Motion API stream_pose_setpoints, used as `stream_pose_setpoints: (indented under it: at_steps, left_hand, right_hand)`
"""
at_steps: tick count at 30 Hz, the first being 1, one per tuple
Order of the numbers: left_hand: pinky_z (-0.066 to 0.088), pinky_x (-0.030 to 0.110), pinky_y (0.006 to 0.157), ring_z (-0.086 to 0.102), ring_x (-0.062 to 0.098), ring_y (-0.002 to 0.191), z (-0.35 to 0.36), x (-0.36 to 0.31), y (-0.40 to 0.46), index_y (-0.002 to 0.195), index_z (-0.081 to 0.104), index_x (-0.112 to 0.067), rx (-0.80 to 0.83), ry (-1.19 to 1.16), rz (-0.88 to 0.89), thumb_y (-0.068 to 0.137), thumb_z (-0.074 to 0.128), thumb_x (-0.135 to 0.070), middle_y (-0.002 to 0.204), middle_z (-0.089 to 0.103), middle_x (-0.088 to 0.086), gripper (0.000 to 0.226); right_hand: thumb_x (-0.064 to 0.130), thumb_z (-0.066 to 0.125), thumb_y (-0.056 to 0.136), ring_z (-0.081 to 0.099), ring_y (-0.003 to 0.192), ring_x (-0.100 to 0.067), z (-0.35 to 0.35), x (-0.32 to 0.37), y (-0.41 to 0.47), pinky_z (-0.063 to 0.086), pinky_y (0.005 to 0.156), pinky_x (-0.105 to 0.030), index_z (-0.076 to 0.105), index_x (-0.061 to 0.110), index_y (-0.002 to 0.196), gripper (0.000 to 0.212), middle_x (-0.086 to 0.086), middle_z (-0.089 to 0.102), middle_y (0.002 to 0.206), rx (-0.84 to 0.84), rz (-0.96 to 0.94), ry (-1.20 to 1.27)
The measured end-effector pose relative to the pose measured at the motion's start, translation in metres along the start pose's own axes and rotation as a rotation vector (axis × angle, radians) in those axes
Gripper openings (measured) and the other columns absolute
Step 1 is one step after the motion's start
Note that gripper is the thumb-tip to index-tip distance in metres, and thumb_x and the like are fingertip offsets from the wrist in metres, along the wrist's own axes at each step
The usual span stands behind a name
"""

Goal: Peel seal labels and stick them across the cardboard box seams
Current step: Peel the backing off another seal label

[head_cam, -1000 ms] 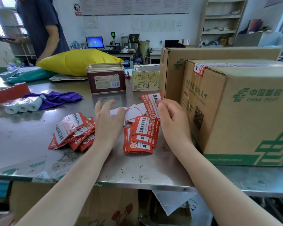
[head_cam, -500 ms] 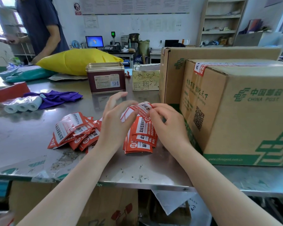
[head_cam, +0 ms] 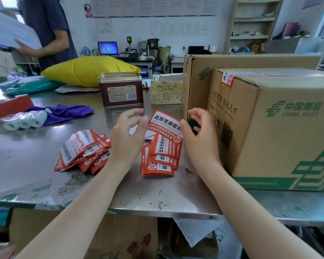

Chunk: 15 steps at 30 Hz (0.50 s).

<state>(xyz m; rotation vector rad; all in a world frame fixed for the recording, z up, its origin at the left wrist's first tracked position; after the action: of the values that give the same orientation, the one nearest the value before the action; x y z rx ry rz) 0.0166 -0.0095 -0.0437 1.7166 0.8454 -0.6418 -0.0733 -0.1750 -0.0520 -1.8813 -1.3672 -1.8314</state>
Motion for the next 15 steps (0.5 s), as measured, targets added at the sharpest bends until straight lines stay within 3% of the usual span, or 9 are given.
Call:
stream_pose_setpoints:
  at_steps: [2,4,8,10,13,15]
  left_hand:
    - [0.049,0.007,0.069,0.056,-0.016,0.092,0.0,0.003,0.0,0.094,0.07,-0.006,0.004,-0.199,-0.106,0.096,0.049,-0.017,0.119,0.057,-0.005,0.024]
    - [0.042,0.002,0.053,0.058,-0.019,0.081,0.003,0.009,-0.002,0.099,0.069,0.0,0.018,-0.321,-0.196,0.096,0.046,-0.015,0.118,0.061,-0.003,0.028]
    - [0.046,0.019,0.073,0.065,-0.001,0.09,0.013,0.019,-0.004,0.085,0.071,-0.007,0.105,-0.499,-0.32,0.096,0.042,-0.025,0.098,0.073,-0.005,0.035]
    - [0.045,0.024,0.083,0.065,0.006,0.096,0.016,0.02,-0.004,0.084,0.072,-0.01,0.134,-0.502,-0.345,0.096,0.045,-0.028,0.1,0.073,-0.002,0.035]
    - [0.05,0.01,0.06,0.069,0.001,0.081,0.018,0.018,-0.006,0.101,0.071,-0.012,0.142,-0.483,-0.337,0.092,0.055,-0.028,0.098,0.073,0.0,0.024]
    - [0.053,0.015,0.063,0.07,0.006,0.083,0.014,0.019,-0.006,0.097,0.071,-0.02,0.12,-0.433,-0.327,0.088,0.061,-0.027,0.102,0.072,-0.002,0.015]
  right_hand:
    - [0.025,0.053,0.093,0.051,0.076,0.025,0.001,-0.005,0.0,0.036,0.051,0.006,0.039,0.019,0.13,0.041,0.011,0.041,0.125,0.013,0.07,0.127]
    - [0.03,0.053,0.092,0.055,0.066,0.021,0.005,-0.011,0.0,0.039,0.046,0.001,0.034,0.02,0.135,0.048,0.012,0.039,0.117,0.045,0.142,0.173]
    - [0.036,0.05,0.093,0.065,0.07,0.004,0.01,-0.018,0.002,0.045,0.048,-0.004,0.054,0.016,0.112,0.028,0.008,0.063,0.106,0.072,0.16,0.155]
    - [0.036,0.047,0.094,0.066,0.075,-0.001,0.006,-0.017,0.004,0.048,0.052,-0.005,0.059,0.016,0.103,0.025,0.003,0.066,0.102,0.038,0.114,0.074]
    - [0.035,0.043,0.096,0.063,0.074,0.002,0.002,-0.01,0.003,0.047,0.053,-0.003,0.06,0.018,0.101,0.024,0.005,0.066,0.096,0.013,0.05,0.016]
    - [0.035,0.041,0.096,0.062,0.07,0.004,0.002,-0.005,0.002,0.045,0.052,-0.002,0.059,0.019,0.1,0.024,0.007,0.065,0.091,0.012,0.017,-0.021]
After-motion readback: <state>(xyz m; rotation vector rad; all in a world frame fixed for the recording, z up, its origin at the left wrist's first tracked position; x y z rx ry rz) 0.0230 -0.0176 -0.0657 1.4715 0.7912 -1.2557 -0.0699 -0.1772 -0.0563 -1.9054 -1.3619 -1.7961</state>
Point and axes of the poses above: each hand's wrist, its own y-axis towards the middle knuckle, its own z-axis out of the palm, x = y × z, the point moved 9 cm from there along y, towards the middle knuckle
